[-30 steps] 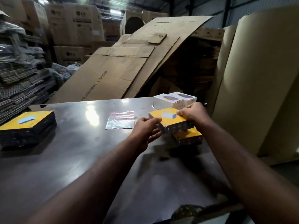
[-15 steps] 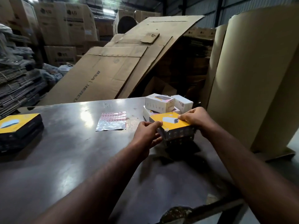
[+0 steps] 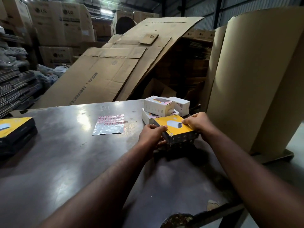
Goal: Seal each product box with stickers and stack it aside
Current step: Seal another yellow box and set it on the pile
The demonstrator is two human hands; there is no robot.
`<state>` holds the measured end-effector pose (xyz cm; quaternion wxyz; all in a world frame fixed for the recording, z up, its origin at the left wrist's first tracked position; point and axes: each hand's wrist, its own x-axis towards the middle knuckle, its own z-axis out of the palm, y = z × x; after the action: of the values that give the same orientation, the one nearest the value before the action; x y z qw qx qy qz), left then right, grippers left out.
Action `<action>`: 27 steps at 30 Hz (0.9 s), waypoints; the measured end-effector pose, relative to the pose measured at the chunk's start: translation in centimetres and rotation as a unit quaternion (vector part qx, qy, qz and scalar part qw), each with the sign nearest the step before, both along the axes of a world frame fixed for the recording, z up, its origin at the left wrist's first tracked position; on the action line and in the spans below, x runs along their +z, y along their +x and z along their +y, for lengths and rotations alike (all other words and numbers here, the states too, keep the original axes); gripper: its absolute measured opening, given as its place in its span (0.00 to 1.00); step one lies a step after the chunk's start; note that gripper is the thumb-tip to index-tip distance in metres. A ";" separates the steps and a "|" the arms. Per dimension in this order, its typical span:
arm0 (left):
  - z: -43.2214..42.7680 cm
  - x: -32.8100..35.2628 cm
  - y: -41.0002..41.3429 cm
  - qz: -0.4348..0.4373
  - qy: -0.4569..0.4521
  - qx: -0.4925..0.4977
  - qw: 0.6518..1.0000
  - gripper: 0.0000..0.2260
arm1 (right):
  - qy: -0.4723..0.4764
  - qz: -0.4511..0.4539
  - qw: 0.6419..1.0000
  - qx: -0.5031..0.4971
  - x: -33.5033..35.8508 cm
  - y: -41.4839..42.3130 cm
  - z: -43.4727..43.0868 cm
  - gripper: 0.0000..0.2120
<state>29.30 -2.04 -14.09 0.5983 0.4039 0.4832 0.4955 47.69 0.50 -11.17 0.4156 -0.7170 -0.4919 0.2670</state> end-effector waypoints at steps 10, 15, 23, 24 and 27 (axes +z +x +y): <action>1.3 -0.9 0.0 0.049 0.019 0.028 0.998 0.18 | 0.006 0.003 1.000 -0.021 -1.0 -0.6 1.2 0.10; 1.4 -1.0 -0.2 0.054 0.022 0.024 0.998 0.19 | 0.017 0.006 0.999 -0.026 -1.2 -0.7 1.3 0.13; 0.6 -1.2 -2.3 0.080 0.070 0.031 0.994 0.19 | 0.075 -0.106 0.990 -0.055 -0.4 -3.0 1.1 0.15; 0.5 -1.1 -2.9 0.091 0.080 0.034 0.992 0.18 | 0.104 -0.139 0.983 -0.054 -0.1 -3.8 0.9 0.15; 0.4 -0.5 -5.6 0.133 0.102 0.068 0.984 0.16 | 0.207 -0.199 0.957 -0.029 0.9 -7.7 0.2 0.12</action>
<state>23.69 -1.62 -14.56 0.4495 0.4913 0.5320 0.5230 39.95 0.66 -10.24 0.4565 -0.6673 -0.5884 -0.0009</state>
